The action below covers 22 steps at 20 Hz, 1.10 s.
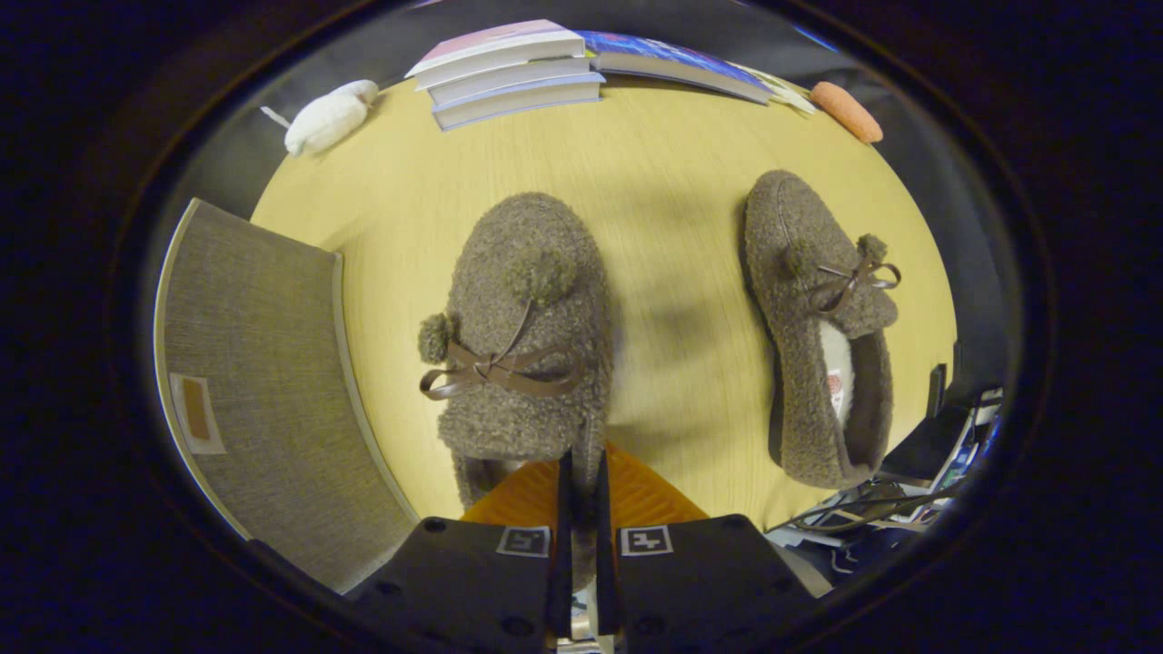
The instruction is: Open the storage box then place both shoes into the box .Put the left shoe in first, then the right shoe, with the right side of both shoes facing outward in a uniform manner.
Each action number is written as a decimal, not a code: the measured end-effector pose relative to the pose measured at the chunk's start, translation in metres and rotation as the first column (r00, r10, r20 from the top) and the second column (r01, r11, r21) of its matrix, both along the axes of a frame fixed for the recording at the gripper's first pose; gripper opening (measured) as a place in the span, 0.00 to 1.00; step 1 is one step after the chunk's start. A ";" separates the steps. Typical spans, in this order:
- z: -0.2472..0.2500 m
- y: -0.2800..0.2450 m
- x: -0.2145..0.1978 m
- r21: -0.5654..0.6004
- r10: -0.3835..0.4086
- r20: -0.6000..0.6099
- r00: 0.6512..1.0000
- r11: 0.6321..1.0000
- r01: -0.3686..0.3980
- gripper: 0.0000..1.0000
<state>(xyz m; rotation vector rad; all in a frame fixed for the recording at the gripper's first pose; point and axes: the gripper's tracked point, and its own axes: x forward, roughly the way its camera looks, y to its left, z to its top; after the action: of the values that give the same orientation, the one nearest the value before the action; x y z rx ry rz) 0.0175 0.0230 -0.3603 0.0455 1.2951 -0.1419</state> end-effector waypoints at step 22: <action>0.101 -0.013 -0.036 -0.251 0.148 0.158 0.976 0.962 -0.105 0.03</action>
<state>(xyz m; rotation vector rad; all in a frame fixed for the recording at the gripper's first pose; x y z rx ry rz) -0.0181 0.0104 -0.2594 -0.2296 1.0932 -0.1806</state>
